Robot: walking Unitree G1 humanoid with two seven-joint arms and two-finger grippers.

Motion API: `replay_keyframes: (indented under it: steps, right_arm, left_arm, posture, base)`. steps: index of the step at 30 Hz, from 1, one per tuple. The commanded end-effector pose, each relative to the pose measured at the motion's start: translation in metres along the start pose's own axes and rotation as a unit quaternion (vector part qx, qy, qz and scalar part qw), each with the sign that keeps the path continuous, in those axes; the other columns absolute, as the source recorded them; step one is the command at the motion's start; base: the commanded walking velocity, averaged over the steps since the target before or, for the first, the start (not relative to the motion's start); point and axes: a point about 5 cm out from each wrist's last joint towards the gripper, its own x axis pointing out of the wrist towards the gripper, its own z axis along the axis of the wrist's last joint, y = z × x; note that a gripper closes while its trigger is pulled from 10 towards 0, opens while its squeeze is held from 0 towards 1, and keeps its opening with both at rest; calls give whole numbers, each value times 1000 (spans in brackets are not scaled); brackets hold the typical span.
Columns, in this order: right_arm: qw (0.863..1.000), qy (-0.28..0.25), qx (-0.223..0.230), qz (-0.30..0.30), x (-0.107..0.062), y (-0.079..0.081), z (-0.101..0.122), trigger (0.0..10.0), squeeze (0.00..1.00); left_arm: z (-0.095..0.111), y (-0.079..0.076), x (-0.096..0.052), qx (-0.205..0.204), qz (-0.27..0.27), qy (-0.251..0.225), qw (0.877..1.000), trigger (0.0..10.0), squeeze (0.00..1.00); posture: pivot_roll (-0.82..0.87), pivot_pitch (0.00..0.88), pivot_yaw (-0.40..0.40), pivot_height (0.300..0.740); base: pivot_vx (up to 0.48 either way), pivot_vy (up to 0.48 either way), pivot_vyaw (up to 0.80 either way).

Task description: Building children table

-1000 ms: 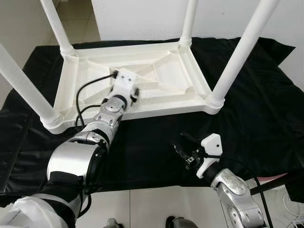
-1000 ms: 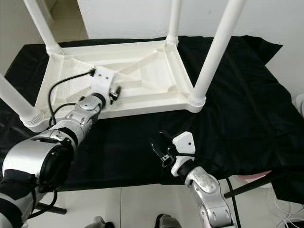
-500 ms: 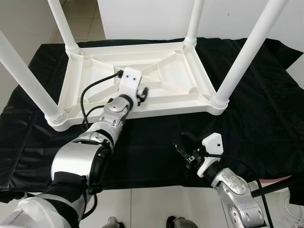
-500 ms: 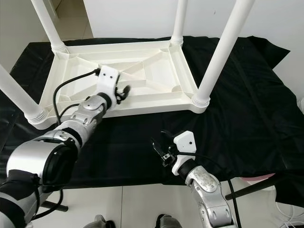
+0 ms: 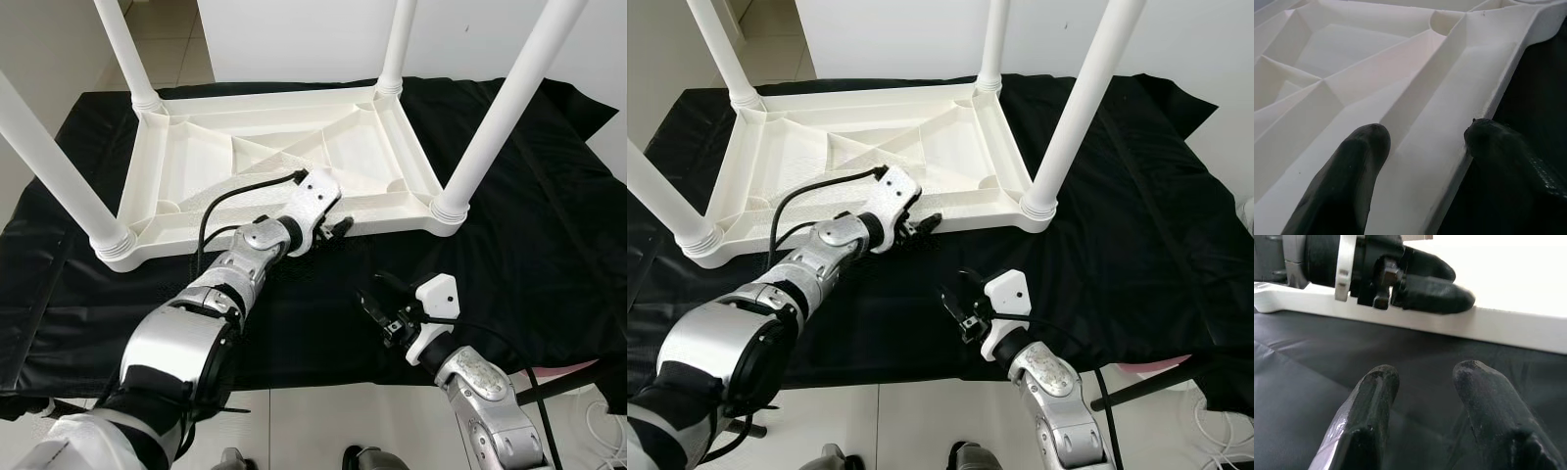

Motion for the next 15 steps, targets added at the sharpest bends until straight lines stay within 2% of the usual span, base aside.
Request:
replay_keyframes:
  steps: [1,5,8,11,15]
  right_arm:
    - [1000,7,-1,-2,0,-1,-4,10000,0]
    - [1000,7,-2,-3,0,-1,-4,10000,0]
    - [1000,7,-3,-4,-1,-1,-4,10000,0]
    - [1000,7,-4,-5,-1,-1,-4,10000,0]
    - [1000,9,-5,-5,-1,0,-6,10000,0]
  left_arm:
    - [-24,-3,-6,15,-2,64,998,10000,0]
    - [-28,-1,-8,29,5,79,996,10000,0]
    - [-32,4,-11,25,17,92,995,10000,0]
    - [-31,8,-13,0,18,84,996,10000,0]
    - [-35,13,-16,-2,37,102,994,10000,0]
  posture:
    - [-173,99,63,740]
    - [-173,99,63,740]
    - [-174,99,64,740]
    - [-174,100,64,740]
    - [-168,99,61,740]
  base:
    - [0,0,0]
    - [0,0,0]
    - [0,0,0]
    - [0,0,0]
    - [0,0,0]
